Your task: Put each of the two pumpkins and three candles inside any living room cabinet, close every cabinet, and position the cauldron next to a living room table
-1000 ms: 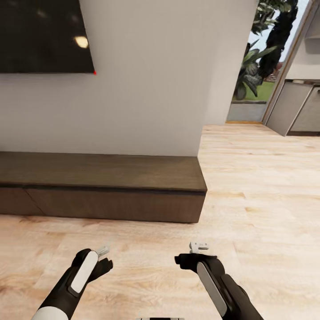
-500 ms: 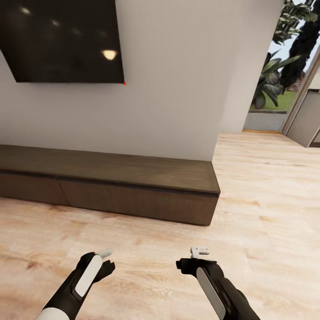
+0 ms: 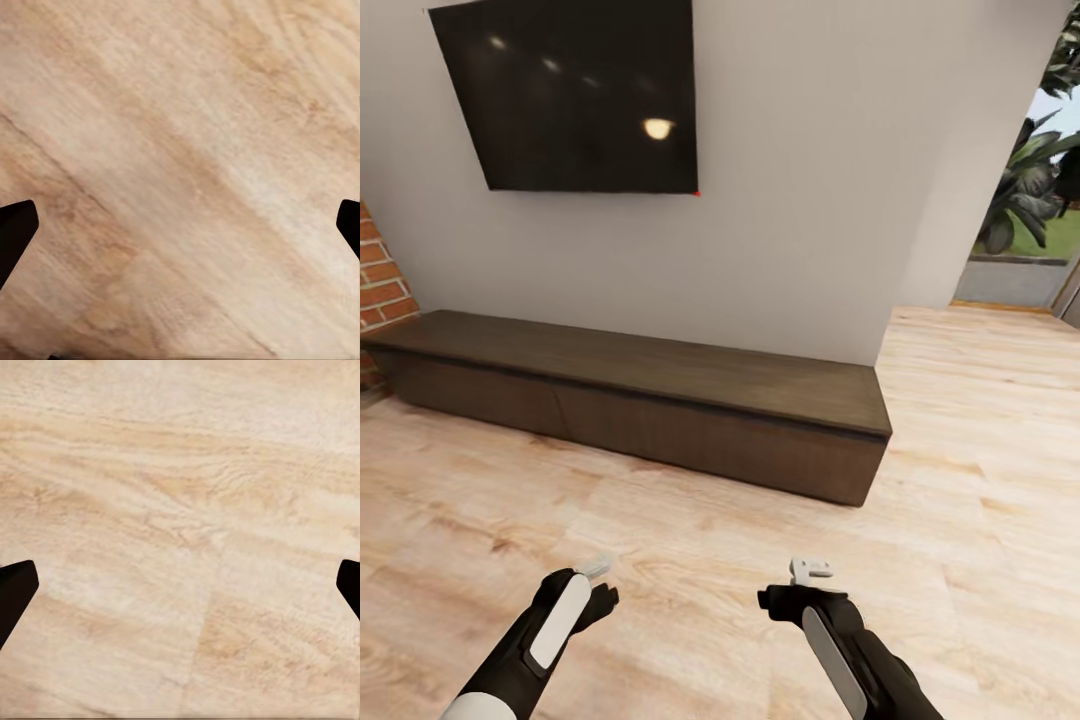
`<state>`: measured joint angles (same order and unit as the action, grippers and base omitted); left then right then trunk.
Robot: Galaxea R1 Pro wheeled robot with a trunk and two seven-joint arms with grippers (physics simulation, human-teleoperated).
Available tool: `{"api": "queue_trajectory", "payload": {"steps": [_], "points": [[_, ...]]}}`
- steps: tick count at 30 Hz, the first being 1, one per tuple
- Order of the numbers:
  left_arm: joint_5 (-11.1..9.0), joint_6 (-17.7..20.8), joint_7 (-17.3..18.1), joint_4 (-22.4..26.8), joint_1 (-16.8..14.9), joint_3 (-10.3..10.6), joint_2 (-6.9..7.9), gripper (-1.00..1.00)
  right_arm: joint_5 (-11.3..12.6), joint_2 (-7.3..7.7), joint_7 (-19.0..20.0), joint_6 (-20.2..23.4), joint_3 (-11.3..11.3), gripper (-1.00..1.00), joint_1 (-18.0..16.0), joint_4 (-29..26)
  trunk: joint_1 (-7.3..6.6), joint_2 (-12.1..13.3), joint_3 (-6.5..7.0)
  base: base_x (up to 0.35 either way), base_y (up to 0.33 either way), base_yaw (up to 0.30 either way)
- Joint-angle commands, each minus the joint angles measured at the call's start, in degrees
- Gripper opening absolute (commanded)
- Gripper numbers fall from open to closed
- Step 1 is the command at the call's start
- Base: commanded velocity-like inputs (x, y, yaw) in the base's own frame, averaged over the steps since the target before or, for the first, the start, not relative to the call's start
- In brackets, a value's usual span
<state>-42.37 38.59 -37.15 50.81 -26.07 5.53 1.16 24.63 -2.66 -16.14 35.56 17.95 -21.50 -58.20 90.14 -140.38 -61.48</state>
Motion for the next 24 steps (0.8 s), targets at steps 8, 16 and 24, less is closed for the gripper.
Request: {"api": "queue_trajectory", "payload": {"steps": [8, 16, 24], "points": [[-0.54, -0.54, -0.61, -0.01, -0.04, 1.62, 0.19, 1.00, 0.55, 0.03, -0.56, -0.56, 0.20, 1.00, -0.03, 0.98, -0.02, -0.03, -0.56, 0.051, -0.038, 0.228], [-0.56, -1.75, -0.60, -0.41, -0.04, 2.35, 0.24, 1.00, 0.51, 0.02, -0.56, -0.64, 0.24, 1.00, -0.03, 1.23, -0.02, -0.03, -1.06, 0.243, -0.151, 0.227], [-0.53, -1.84, -0.59, -0.78, -0.04, 2.38, 0.24, 1.00, 0.51, 0.02, -0.64, -0.58, 0.24, 1.00, -0.03, 1.24, -0.02, -0.03, -1.56, 0.279, -0.038, 0.227]]}}
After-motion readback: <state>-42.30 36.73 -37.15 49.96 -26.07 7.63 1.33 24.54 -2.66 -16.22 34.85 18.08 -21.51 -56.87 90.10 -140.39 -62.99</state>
